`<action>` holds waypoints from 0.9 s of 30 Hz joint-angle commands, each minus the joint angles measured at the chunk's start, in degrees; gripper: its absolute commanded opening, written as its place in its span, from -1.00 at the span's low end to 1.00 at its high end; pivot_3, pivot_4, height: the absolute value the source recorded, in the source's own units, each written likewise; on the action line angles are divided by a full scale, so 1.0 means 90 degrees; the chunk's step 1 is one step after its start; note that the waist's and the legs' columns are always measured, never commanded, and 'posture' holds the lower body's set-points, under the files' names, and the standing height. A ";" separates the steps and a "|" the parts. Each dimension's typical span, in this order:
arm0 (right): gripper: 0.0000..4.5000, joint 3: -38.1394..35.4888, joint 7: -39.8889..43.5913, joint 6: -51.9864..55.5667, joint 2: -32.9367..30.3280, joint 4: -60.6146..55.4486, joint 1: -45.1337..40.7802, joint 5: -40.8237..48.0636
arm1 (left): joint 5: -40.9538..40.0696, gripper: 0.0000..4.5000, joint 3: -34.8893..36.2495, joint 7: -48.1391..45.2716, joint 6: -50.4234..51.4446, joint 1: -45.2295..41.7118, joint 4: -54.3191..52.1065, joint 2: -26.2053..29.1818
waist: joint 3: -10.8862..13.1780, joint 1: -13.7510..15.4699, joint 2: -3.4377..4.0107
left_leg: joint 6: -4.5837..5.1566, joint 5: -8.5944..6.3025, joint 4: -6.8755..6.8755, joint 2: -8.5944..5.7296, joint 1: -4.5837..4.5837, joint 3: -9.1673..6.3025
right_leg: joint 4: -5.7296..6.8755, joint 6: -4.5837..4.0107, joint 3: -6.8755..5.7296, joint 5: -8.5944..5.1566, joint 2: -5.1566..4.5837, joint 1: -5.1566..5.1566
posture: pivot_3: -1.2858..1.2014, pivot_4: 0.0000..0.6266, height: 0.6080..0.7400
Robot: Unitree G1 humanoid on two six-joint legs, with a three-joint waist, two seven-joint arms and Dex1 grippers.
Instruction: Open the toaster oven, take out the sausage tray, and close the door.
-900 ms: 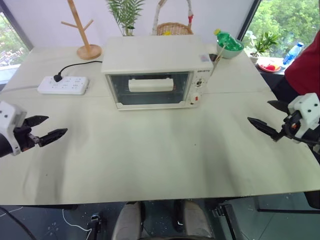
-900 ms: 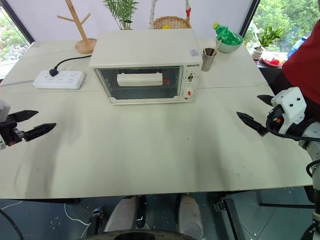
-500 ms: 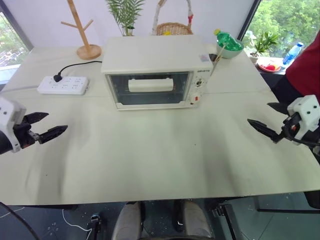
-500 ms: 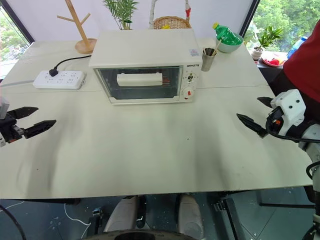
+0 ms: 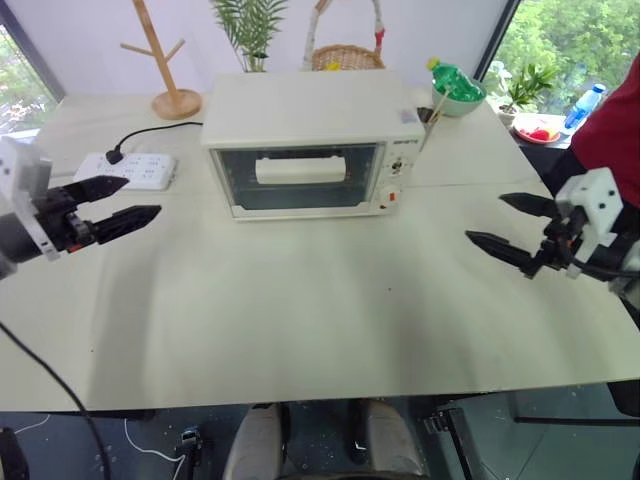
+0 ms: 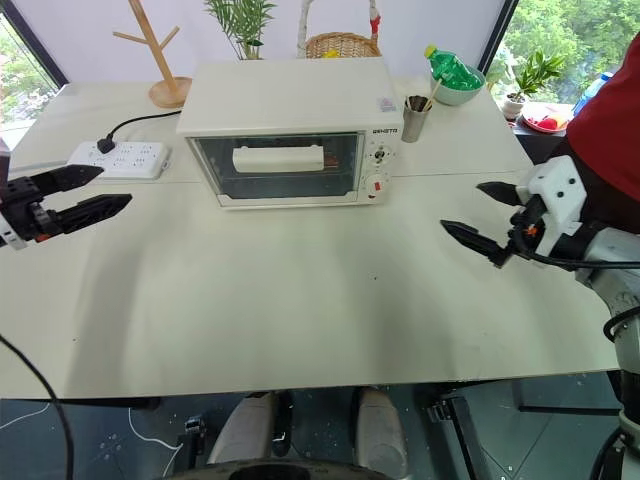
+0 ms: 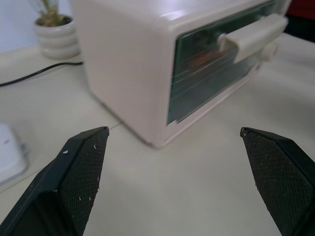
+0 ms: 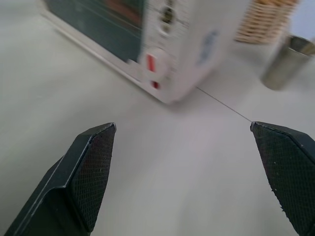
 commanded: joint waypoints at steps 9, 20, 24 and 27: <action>1.00 0.2168 -0.0581 0.0418 0.1191 -0.0015 -0.2050 -0.0295 | 0.0341 1.00 -0.1638 -0.1062 -0.0358 -0.2153 0.0325 -0.0102 | 0.0004 0.0000 -0.0004 | 0.0000 0.0000 0.0007 0.0004 -0.0003 -0.0001 | 0.0001 -0.0012 0.0003 0.0003 0.0014 -0.0002 | 0.03 -0.52 1.00; 1.00 0.3178 -0.0380 -0.0215 0.2229 0.1914 -0.3354 -0.1329 | 0.0443 1.00 -0.1731 -0.1327 -0.0480 -0.2286 0.0415 -0.0150 | 0.0007 -0.0042 -0.0005 | 0.0002 0.0000 0.0012 0.0004 -0.0008 -0.0003 | 0.0038 0.0003 0.0003 0.0011 0.0016 -0.0020 | 0.03 -0.52 1.00; 1.00 0.3274 -0.0240 -0.0459 0.2434 0.2427 -0.3658 -0.1570 | 0.0458 1.00 -0.1686 -0.1348 -0.0533 -0.2133 0.0291 -0.0114 | 0.0007 -0.0036 -0.0005 | 0.0002 0.0000 0.0012 0.0005 -0.0007 -0.0006 | 0.0050 0.0003 0.0003 0.0011 0.0016 -0.0022 | 0.03 -0.52 1.00; 1.00 0.3338 -0.0129 -0.0582 0.2590 0.2644 -0.3824 -0.1692 | 0.0446 1.00 -0.1637 -0.1320 -0.0547 -0.2035 0.0236 -0.0105 | 0.0008 -0.0052 -0.0004 | 0.0002 0.0000 0.0011 0.0005 -0.0007 -0.0006 | 0.0050 0.0003 0.0003 0.0011 0.0016 -0.0023 | 0.03 -0.52 1.00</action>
